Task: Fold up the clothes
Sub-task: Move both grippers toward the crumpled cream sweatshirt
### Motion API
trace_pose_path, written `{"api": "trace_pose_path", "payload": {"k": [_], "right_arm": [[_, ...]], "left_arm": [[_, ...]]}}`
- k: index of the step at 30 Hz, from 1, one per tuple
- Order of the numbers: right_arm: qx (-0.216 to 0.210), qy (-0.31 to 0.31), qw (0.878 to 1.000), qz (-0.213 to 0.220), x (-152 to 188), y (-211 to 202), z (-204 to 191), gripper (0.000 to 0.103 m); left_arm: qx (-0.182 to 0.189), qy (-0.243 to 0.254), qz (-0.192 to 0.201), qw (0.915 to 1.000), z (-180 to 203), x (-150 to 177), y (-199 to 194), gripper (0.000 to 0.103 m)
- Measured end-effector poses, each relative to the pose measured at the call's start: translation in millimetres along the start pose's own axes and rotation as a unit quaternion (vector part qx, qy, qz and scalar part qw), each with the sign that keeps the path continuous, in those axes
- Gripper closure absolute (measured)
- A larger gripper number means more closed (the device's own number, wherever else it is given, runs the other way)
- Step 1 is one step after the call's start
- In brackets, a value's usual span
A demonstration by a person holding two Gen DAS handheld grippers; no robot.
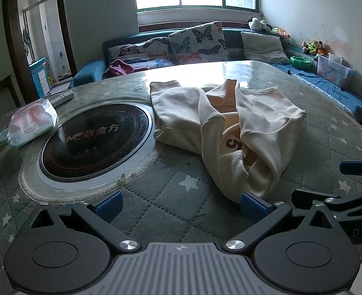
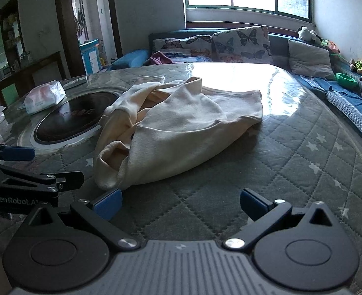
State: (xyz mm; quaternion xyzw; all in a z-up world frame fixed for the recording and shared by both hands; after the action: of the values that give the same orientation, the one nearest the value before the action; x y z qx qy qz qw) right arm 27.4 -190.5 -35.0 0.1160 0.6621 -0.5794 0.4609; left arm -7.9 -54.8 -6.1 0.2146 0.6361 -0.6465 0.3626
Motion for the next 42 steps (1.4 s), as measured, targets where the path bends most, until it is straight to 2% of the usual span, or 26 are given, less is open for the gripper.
{"api": "trace_pose_path", "payload": {"k": [42], "right_arm": [[-0.006,0.004,1.0,-0.004,-22,26,9,0.0]], "left_arm": [[-0.008,0.002,-0.011,0.9999,1,-27,28,0.0]]}}
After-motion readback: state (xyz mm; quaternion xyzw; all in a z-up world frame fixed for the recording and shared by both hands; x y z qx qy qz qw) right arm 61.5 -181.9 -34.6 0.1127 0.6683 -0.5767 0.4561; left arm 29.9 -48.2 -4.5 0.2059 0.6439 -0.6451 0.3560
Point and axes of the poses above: each gripper's, at about its wrist camera, not at the fingertips, and y roughly the way its jaws point, z to its right, x to its underside, the point moved 7 cm from there along y, roughly the way its jaws point, and after that the axes turned 13 degrees about -y, right-handed, at the moved point
